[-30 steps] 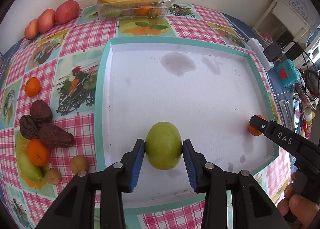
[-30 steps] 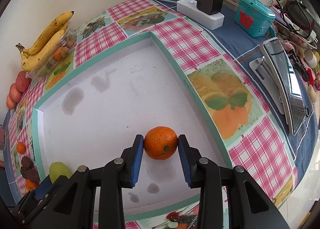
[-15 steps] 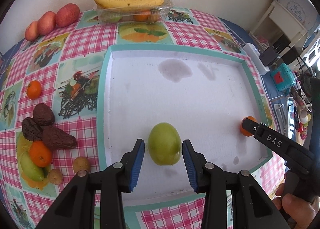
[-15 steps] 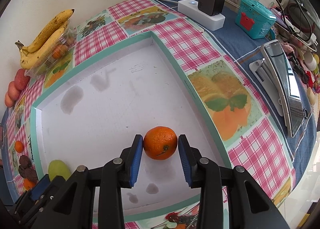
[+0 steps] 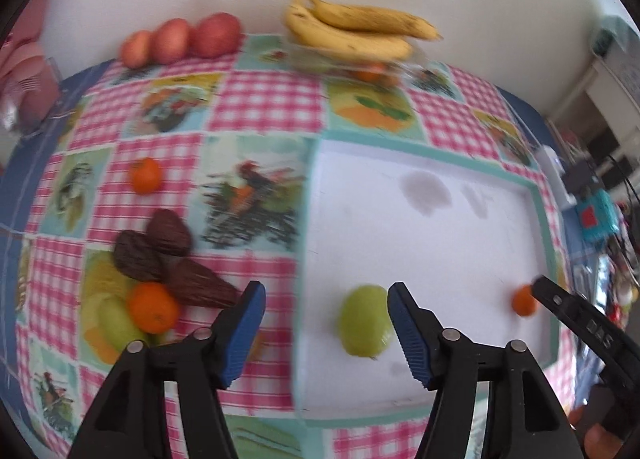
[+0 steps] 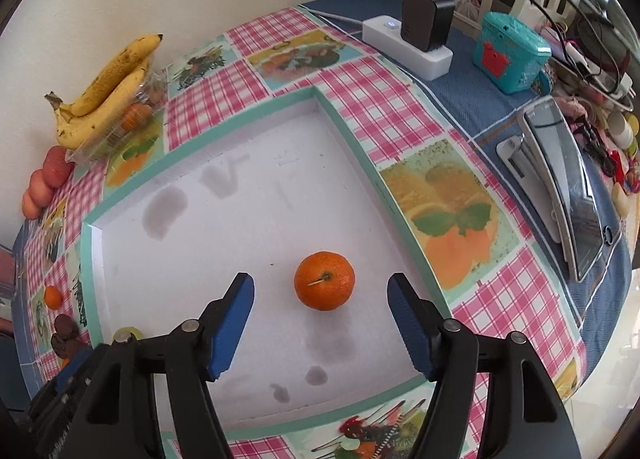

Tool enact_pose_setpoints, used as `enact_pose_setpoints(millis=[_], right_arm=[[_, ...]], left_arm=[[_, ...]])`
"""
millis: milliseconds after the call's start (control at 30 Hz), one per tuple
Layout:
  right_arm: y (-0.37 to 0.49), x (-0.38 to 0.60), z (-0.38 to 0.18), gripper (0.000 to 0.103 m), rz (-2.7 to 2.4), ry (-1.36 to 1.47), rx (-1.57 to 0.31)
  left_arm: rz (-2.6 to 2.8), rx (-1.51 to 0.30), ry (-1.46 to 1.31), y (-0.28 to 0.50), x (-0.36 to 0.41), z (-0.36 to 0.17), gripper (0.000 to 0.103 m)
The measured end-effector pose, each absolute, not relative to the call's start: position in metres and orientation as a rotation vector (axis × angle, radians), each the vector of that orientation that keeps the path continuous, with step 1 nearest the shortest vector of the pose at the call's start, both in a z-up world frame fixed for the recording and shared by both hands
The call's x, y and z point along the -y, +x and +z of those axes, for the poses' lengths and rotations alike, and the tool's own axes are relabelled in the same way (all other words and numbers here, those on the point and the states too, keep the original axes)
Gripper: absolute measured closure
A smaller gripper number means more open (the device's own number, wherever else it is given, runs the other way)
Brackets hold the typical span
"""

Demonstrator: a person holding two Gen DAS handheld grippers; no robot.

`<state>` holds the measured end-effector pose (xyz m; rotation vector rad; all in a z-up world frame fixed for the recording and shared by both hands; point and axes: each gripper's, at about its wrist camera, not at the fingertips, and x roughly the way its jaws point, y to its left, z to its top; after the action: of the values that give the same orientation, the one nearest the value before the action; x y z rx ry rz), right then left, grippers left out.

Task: Organize fruits
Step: 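Move both tools back toward the fruit cluster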

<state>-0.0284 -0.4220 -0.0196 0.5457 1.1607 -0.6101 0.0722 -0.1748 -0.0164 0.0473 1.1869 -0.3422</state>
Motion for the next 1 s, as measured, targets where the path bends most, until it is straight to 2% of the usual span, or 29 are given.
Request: enact_pose_setpoints(millis=[100,267,733,800,833,1000], right_arm=[[-0.025,0.417,-0.015,0.023,-0.600,0.535,-1.155],[-0.017,0.402,-0.007,0.022,-0.558,0.503,-1.148],[0.019,0.331,0.001,0.019,-0.379,0.383,-1.139],[0.022,0.322,0.002,0.013,-0.360,0.380,-1.132],[0.023,0.318,0.002,0.003,-0.351,0.383,-1.125],[0.031,0.302,0.007,0.001,-0.303,0.422,-1.093]], left_arm=[[-0.267,-1.161,0.044,0.080,0.158,-0.013,0.021],[-0.165,-1.128,0.039,0.093,0.129,-0.008,0.002],[0.033,-1.022,-0.026,0.109,0.042,0.024,0.000],[0.036,-1.018,-0.042,0.110,0.030,0.027,0.000],[0.039,-1.018,-0.053,0.110,0.024,0.029,0.000],[0.045,-1.012,-0.097,0.111,0.002,0.035,0.000]])
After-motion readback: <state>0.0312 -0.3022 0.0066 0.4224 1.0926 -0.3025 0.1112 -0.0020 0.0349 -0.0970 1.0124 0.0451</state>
